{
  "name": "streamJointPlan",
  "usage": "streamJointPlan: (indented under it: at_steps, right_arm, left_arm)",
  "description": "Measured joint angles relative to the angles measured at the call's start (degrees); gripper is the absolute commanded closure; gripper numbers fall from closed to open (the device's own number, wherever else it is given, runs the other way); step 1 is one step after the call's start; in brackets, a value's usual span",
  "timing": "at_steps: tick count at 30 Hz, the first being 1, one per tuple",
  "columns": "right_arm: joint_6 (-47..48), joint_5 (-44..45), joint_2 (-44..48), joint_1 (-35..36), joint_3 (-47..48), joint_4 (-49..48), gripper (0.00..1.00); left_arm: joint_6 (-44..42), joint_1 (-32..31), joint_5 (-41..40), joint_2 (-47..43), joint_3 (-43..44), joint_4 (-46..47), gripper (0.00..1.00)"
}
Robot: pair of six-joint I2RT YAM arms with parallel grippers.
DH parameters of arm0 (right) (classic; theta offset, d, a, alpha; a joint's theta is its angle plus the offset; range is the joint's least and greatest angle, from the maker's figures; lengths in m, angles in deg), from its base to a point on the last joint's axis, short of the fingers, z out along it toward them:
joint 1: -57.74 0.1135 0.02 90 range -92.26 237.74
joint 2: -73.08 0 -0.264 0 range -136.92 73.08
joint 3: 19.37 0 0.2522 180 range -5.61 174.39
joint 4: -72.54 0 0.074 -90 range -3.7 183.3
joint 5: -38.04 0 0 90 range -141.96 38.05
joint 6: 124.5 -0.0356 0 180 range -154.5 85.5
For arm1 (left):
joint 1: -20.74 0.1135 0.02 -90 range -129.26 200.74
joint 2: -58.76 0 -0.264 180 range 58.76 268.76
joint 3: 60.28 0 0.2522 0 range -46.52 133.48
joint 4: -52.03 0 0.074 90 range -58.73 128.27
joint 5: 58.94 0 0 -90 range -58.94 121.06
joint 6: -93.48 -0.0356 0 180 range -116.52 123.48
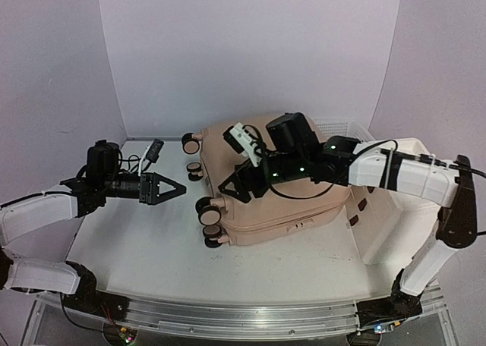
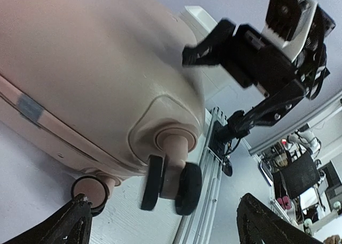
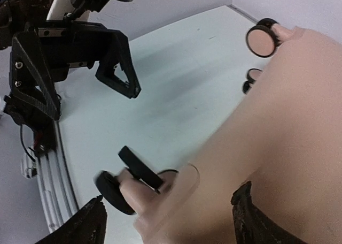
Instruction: Open, take out, and arrange the luggage
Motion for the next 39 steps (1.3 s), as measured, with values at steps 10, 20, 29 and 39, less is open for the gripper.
streamJointPlan:
  at_steps: [10,20,29,39]
  right_arm:
    - [-3.50,14.60,25.27,-0.02,-11.91,3.67,0.02]
    - [-6.23,16.57,27.80,-0.02,-19.32,10.08,0.02]
    - [-5.03,19.67,30.84,-0.02,-20.20,15.08,0.02]
    - [7.15,32.48,33.64,-0.02,-15.63,31.67,0.02]
  left_arm:
    - [-6.91,-9.20,0.28,12.13,5.55,0.11,0.03]
    - [-9.70,-15.17,2.64,19.96,9.68,0.04,0.29]
    - [-6.95,-15.39,-0.79,19.71,10.47,-2.14,0.73]
    - [-4.37,-15.43,-6.84,13.53,16.17,-8.55,1.00]
